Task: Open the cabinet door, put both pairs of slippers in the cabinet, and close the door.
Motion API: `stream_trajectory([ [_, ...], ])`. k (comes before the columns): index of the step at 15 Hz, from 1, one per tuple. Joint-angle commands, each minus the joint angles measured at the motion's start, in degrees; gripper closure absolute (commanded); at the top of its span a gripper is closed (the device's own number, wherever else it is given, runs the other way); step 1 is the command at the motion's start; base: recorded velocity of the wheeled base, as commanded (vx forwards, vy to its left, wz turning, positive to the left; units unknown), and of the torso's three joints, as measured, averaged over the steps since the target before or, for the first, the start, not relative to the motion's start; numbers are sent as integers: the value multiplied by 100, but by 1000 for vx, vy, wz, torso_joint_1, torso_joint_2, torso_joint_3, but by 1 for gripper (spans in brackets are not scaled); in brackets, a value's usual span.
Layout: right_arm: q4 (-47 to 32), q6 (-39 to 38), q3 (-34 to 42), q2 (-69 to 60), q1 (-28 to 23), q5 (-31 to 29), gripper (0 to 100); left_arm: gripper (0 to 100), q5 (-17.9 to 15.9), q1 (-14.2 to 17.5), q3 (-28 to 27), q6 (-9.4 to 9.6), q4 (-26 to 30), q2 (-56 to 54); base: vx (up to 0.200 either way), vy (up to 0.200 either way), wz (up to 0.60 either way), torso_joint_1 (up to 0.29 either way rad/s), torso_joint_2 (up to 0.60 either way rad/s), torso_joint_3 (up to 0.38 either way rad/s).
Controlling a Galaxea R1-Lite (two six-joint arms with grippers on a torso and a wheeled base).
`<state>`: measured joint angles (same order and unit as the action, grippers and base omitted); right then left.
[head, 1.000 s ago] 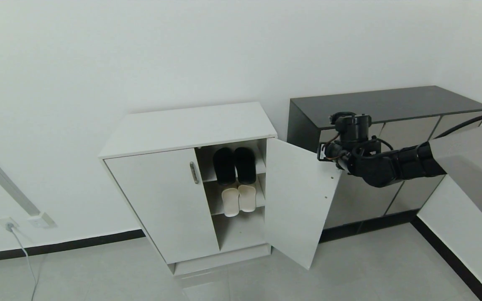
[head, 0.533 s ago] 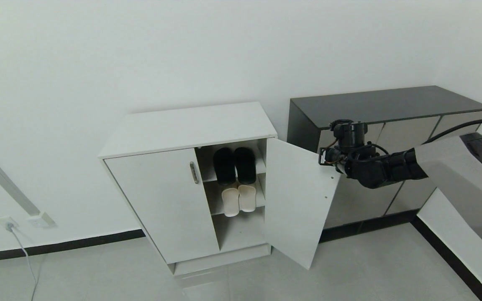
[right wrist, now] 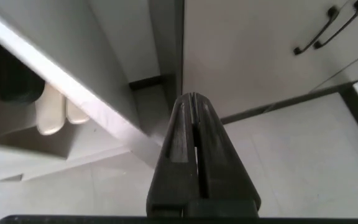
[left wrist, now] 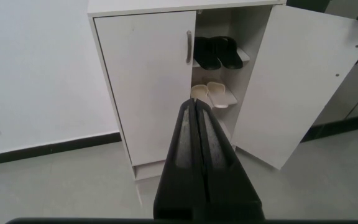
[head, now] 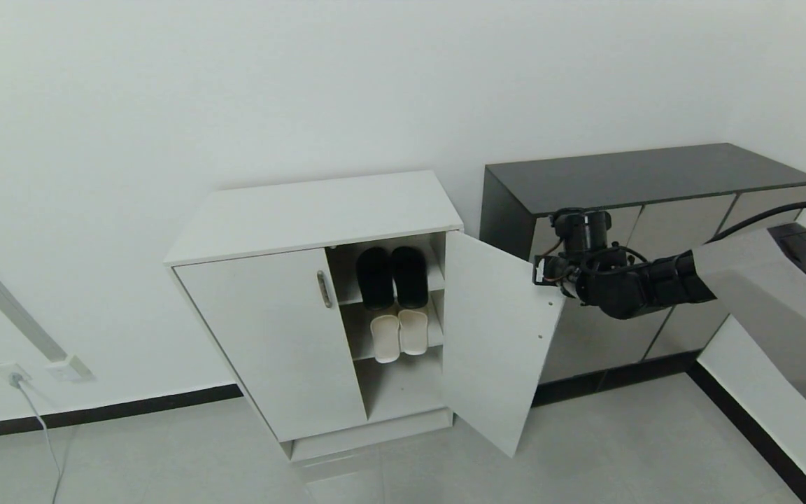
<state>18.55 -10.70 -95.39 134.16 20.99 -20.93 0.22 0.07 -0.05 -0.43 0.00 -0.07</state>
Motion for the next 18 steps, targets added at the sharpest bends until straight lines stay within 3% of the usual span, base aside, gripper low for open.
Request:
stream_trajectory([
  [1, 17, -63, 495, -443, 344, 1, 100, 100, 4, 1, -4, -1, 0, 7, 0, 0, 0, 0, 0, 0],
  [8, 61, -485, 2051, -1489, 1539, -7, 100, 100, 4, 1, -4, -10, 0, 7, 0, 0, 0, 0, 0, 0],
  [18, 887, -424, 3316, -2034, 2111, 10, 100, 100, 4, 1, -4, -1, 0, 7, 0, 0, 0, 0, 0, 0],
])
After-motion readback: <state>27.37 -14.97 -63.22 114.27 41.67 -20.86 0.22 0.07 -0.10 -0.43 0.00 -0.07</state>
